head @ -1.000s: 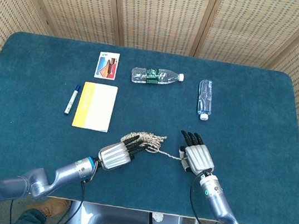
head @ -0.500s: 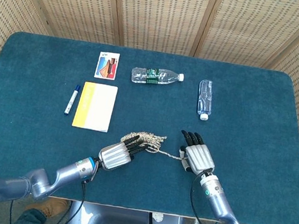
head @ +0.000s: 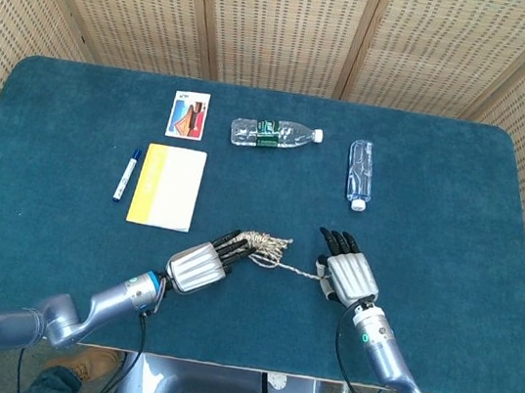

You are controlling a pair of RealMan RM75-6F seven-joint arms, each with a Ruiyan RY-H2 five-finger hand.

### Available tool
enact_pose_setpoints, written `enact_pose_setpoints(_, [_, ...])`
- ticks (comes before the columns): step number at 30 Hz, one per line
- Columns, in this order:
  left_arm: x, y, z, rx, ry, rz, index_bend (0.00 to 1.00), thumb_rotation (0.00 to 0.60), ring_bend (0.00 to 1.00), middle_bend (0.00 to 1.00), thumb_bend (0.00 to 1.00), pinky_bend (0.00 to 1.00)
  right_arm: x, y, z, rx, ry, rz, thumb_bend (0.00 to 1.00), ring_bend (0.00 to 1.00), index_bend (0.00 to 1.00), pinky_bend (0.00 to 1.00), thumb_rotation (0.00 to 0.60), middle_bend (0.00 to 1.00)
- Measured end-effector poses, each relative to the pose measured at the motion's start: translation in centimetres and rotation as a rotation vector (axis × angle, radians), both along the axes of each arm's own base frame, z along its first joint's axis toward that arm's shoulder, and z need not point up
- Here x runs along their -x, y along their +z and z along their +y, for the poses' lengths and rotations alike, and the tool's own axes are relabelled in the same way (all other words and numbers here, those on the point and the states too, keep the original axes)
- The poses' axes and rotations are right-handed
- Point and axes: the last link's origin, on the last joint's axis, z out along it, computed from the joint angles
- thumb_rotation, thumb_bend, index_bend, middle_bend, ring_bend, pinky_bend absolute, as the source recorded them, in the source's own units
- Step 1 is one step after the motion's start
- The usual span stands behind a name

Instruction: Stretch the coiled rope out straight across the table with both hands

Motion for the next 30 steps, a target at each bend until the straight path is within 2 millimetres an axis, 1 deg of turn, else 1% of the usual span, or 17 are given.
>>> enact_pose_setpoints(6, [0.9,2.5,0.3,-0.031,0.02,-0.044,0.73,0.6,0.0,0.0,0.6,0.0,-0.1,0.2,0.0,0.013,0.009,-0.002,0.43,0.0,0.64,0.0,0.6,0.01])
enact_pose_setpoints(11, [1.9,4.6,1.0,-0.065,0.048,-0.08,0.73,0.6,0.0,0.0,0.61,0.0,-0.1,0.6,-0.2,0.036,0.016,-0.003,0.43,0.0,0.64,0.0,0.6,0.01])
enact_pose_setpoints(15, [2.9,6.3,1.9,-0.103,0.078,-0.087,0.73,0.6,0.0,0.0,0.61,0.0,0.1,1.1,-0.7,0.059,0.018,0.018,0.43,0.0,0.65,0.0,0.6,0.01])
enact_pose_setpoints(22, [5.3,8.6,3.4,-0.152,0.136,-0.101,0.73,0.6,0.0,0.0,0.61,0.0,1.8,3.2,-1.8,0.107,-0.012,0.127,0.43,0.0,0.65,0.0,0.6,0.01])
enact_pose_setpoints(30, [7.9,10.9,4.3,-0.197,0.178,-0.1,0.73,0.6,0.0,0.0,0.61,0.0,4.0,4.9,-2.0,0.138,-0.052,0.19,0.43,0.0,0.65,0.0,0.6,0.01])
